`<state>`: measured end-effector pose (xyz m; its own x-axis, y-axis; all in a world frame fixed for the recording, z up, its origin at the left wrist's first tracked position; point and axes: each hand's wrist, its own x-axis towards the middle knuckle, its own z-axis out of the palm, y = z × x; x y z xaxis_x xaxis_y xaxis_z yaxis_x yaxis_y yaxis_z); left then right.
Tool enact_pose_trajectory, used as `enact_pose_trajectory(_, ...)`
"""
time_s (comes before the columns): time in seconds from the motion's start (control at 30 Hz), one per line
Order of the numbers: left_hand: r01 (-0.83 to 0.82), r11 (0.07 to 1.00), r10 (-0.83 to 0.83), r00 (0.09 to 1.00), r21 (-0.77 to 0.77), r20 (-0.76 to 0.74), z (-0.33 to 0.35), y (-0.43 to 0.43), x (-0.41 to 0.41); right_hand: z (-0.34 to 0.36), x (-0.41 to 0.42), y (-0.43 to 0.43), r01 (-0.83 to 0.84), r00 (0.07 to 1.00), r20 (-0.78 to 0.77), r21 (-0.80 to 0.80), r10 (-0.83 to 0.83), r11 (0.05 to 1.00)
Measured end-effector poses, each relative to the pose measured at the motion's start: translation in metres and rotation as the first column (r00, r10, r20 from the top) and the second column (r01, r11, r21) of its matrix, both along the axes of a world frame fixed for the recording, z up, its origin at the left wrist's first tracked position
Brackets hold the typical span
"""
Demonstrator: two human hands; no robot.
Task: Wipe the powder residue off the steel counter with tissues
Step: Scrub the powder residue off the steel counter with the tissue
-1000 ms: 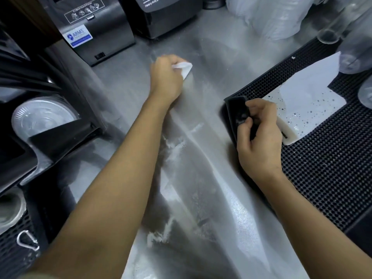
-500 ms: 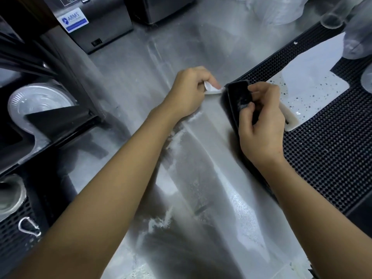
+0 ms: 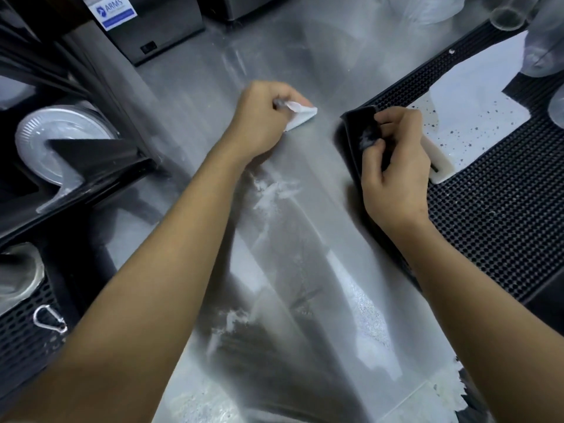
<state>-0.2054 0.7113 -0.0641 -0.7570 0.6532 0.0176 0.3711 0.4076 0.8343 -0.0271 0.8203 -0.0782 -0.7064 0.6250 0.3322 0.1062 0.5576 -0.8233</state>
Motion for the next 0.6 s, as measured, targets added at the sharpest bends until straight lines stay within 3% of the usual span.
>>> enact_pose_trajectory(0.13,0.121,0.989,-0.132,0.979,-0.081,-0.154,-0.005,0.005,0.021,0.0,0.001,0.0,0.001,1.0,0.006,0.019,-0.001,1.0)
enact_pose_trajectory(0.23,0.093,0.995,-0.098,0.981,-0.037,-0.165,-0.004,-0.024,0.053,0.001,0.0,-0.001,0.001,1.0,0.015,0.005,-0.002,1.0)
enact_pose_trajectory(0.3,0.103,0.993,-0.111,0.984,-0.065,-0.142,-0.001,-0.048,0.073,0.003,0.001,-0.001,0.001,1.0,0.025,-0.018,0.0,1.0)
enact_pose_trajectory(0.4,0.135,0.98,-0.127,0.99,-0.146,0.063,0.01,-0.071,0.085,0.005,0.0,-0.003,-0.05,0.997,0.053,-0.033,0.052,0.998)
enact_pose_trajectory(0.5,-0.117,0.993,0.12,0.977,-0.032,0.175,0.02,-0.074,0.074,0.005,0.0,-0.005,-0.074,0.995,0.064,-0.033,0.076,0.997)
enact_pose_trajectory(0.6,-0.32,0.947,0.32,0.946,0.003,0.061,0.021,-0.056,0.052,0.006,-0.001,-0.005,-0.079,0.993,0.085,-0.006,0.079,0.997)
